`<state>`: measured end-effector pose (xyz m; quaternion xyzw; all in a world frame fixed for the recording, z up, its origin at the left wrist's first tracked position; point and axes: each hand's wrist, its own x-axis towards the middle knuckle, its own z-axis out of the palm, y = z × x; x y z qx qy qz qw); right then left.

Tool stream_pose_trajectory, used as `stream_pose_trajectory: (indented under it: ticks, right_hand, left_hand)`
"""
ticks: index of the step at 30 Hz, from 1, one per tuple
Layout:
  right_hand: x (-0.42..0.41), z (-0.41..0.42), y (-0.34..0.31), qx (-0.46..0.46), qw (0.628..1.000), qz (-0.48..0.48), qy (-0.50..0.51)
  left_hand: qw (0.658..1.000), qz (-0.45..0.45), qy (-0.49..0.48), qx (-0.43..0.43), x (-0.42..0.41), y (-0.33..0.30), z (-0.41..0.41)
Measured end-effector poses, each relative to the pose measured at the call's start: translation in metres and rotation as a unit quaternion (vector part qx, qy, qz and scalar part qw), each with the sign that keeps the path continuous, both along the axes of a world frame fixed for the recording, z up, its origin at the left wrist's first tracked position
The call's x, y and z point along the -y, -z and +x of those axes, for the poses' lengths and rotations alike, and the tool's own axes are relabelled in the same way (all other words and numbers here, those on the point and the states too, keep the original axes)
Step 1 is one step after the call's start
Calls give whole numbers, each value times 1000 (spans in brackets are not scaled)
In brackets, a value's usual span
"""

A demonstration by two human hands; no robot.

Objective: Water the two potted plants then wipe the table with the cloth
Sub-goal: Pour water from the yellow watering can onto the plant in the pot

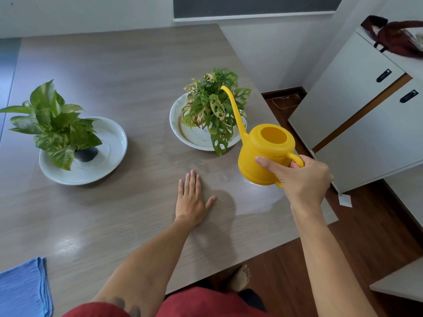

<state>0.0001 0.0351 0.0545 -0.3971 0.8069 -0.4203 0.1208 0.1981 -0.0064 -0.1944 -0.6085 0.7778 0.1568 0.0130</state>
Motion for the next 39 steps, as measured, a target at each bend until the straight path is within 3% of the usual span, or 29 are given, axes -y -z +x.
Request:
stream_pose_trajectory:
  ticks: [39]
  right_hand:
    - [14, 8, -5, -14, 1000, 7, 7]
  left_hand:
    - [1000, -1, 3, 4, 0, -2, -1]
